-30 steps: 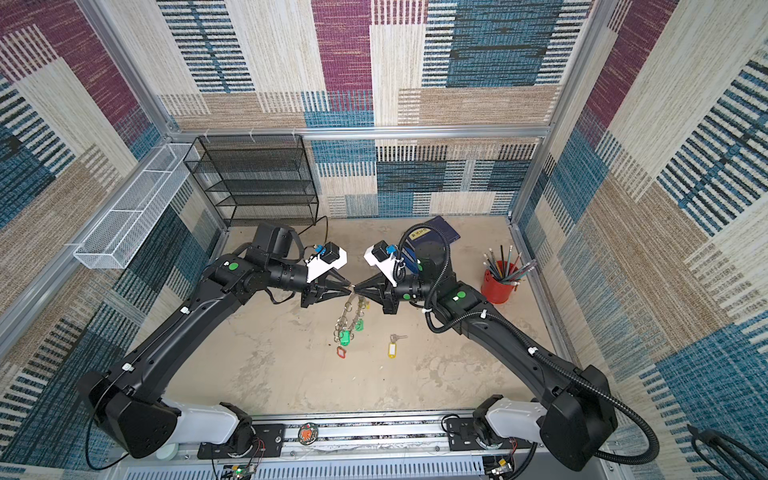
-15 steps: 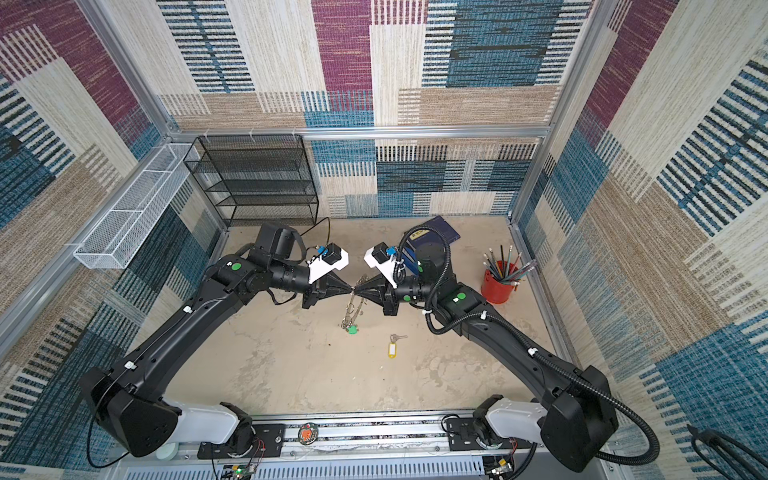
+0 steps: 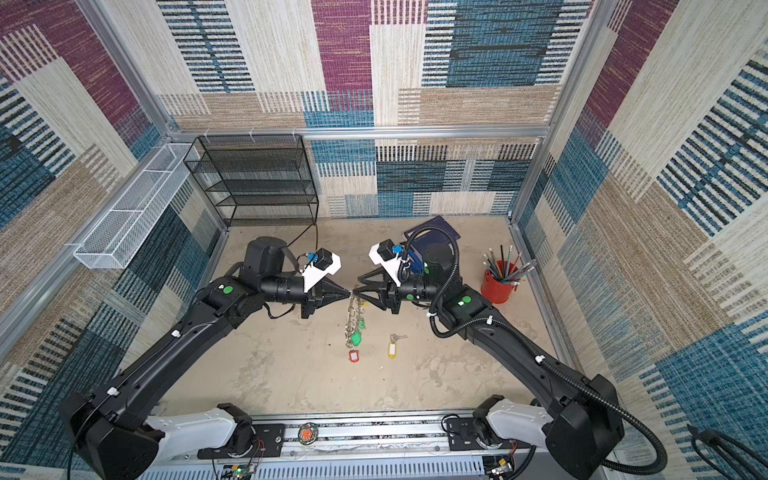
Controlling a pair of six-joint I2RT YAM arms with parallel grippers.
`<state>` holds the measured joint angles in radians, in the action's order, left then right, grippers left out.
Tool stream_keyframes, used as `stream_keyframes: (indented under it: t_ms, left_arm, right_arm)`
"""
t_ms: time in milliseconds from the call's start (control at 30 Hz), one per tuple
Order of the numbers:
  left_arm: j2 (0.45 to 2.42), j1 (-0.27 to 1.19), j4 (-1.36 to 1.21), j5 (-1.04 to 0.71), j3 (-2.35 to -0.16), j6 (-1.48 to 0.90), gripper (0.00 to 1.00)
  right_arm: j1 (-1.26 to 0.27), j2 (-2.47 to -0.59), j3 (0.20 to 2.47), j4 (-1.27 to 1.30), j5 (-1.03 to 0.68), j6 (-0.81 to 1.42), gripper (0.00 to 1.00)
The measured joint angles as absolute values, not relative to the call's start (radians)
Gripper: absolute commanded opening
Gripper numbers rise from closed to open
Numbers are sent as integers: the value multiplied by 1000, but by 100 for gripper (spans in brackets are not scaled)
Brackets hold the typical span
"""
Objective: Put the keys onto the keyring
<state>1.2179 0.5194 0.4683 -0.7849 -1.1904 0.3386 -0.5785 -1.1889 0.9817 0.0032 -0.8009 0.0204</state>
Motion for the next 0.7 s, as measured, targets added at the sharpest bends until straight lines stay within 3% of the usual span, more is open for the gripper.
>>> stream_keyframes:
  t_ms: [167,433,700]
  left_arm:
    - [1148,519,342,-782,-1119,241,0]
    - [1050,519,89,-735,-986,68,0]
    - [1015,520,-107,-685,-906,-71,0]
  right_arm:
    - [-564,-1167,955,25,-788,37,49]
    - [-562,-1185,945,66,-815,67,44]
    - [-562,-1222,951,101,-873,97,45]
